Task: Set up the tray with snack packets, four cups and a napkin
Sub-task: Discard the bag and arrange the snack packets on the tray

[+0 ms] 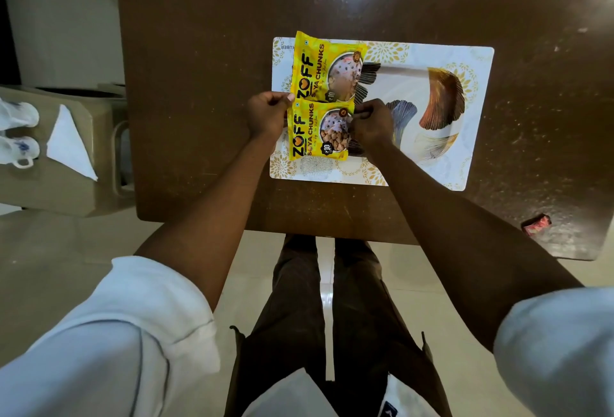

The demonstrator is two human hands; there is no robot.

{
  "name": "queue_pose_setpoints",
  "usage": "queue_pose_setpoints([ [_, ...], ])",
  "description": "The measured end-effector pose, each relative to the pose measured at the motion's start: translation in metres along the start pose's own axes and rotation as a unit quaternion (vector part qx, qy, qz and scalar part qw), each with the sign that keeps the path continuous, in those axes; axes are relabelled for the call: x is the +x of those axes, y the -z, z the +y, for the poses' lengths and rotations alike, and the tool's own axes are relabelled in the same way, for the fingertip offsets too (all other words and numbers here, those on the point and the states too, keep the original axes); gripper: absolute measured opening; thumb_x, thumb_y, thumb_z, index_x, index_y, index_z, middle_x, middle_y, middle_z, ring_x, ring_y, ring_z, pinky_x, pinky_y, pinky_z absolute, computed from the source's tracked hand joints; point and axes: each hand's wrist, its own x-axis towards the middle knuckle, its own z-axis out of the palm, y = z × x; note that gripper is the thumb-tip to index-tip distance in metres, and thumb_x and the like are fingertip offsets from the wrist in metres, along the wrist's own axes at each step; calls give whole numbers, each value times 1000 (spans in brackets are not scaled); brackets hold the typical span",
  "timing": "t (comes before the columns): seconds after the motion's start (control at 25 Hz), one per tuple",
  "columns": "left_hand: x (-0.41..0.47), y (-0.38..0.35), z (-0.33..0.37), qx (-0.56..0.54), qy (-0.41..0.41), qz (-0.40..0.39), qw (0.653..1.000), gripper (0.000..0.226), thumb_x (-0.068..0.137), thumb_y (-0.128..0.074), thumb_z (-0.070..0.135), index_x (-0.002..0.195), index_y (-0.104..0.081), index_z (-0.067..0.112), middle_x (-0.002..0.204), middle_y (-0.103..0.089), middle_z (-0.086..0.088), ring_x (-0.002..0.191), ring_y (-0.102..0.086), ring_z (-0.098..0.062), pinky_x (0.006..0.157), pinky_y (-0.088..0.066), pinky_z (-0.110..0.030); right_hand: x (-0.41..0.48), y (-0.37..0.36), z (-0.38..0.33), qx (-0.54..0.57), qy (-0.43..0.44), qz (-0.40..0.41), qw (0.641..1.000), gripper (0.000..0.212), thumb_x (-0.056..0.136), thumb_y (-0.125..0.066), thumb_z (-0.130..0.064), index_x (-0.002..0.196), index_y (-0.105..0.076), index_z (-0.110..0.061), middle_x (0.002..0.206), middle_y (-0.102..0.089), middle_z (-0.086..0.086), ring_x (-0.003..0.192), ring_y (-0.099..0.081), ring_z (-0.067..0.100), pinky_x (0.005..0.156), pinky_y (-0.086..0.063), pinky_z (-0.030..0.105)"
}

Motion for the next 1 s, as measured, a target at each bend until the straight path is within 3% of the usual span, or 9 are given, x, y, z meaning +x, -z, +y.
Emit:
queue_pose_setpoints([
  [0.16,-9,4,-5,0,27,-22,999,35,88,-80,34,105,-72,4,105,-77,-14,97,-75,-30,77,-65,-47,-5,1,-1,10,-17,13,1000,20,89,-73,-6,107,-64,-8,107,-69,11,102,-68,31,81,-61,47],
  [0.24,-24,14,-17,5,75,-72,995,46,82,-83,43,110,-67,9,107,-76,-7,97,-74,-23,68,-63,-36,-15,6,3,-9,-8,6,1000,23,89,-79,-21,104,-69,-7,106,-72,9,93,-68,21,72,-58,32],
  [0.32,-37,24,-33,13,107,-134,985,46,80,-87,38,111,-66,12,106,-75,-5,93,-73,-20,66,-64,-33,-26,14,14,-34,4,-37,999,23,87,-81,-21,101,-74,-4,103,-75,10,82,-68,13,61,-55,18],
  [0.36,-41,27,-41,4,113,-155,981,42,80,-88,32,110,-66,12,106,-75,-6,92,-73,-20,71,-65,-35,-30,17,19,-39,1,-62,997,21,86,-81,-14,102,-75,-2,105,-76,13,84,-71,15,67,-59,20],
  [0.44,-43,31,-49,-20,119,-169,978,32,79,-88,18,103,-68,11,102,-77,-6,90,-74,-21,78,-66,-37,-32,21,25,-35,-12,-88,995,22,84,-81,-3,103,-74,4,109,-75,20,97,-74,29,87,-63,42],
  [0.52,-44,33,-50,-30,117,-167,978,28,78,-88,11,97,-68,13,96,-77,-3,87,-75,-20,75,-66,-34,-29,20,24,-27,-17,-95,995,20,83,-80,3,101,-71,6,109,-73,23,102,-73,35,90,-62,51],
  [0.68,-42,32,-51,-24,89,-146,985,22,79,-86,8,95,-71,11,91,-78,-2,77,-77,-13,63,-64,-26,-27,16,22,-29,-25,-83,996,19,83,-76,8,96,-64,2,101,-67,18,96,-73,39,85,-62,56],
  [0.84,-41,32,-48,-1,85,-139,987,22,81,-85,8,97,-71,10,88,-77,0,72,-75,-8,63,-63,-25,-28,15,22,-28,-35,-79,996,22,83,-74,9,101,-63,5,110,-67,22,98,-72,39,84,-62,55],
  [1.0,-42,28,-44,7,76,-143,987,21,82,-84,8,98,-71,9,91,-76,-2,74,-74,-8,64,-62,-24,-33,15,15,-39,-22,-78,996,21,82,-76,-2,71,-65,-16,83,-71,1,79,-71,17,82,-63,52],
])
